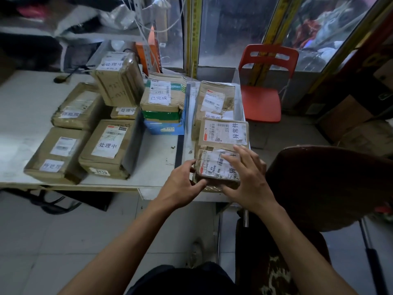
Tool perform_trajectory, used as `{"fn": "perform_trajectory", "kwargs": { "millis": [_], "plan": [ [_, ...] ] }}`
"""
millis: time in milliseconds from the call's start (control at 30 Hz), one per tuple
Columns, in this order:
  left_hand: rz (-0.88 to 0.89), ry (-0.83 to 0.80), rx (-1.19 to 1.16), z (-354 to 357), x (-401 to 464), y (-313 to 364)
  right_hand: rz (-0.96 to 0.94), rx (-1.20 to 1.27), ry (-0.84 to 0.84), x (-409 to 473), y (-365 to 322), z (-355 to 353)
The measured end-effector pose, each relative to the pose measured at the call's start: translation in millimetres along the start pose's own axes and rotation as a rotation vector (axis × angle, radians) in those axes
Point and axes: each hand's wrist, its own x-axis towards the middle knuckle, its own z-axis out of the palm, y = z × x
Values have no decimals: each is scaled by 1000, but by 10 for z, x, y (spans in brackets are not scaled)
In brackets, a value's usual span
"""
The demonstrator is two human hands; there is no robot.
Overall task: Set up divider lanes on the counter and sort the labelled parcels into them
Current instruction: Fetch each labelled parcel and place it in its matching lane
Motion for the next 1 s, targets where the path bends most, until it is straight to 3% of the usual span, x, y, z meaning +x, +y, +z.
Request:
{"fn": "perform_trajectory", "kwargs": {
  "millis": [267,600,833,1000],
  "plan": [
    [42,0,35,-109,-31,-13,151,-48,112,-31,-81,-44],
    [86,21,55,-98,-37,77,125,-64,104,-93,-128,-35],
    [60,43,68,-194,-178,-55,-143,-58,158,31,-522,62],
    [55,265,75,-609,-461,-345,-275,69,110,292,-1186,252]
  ]
}}
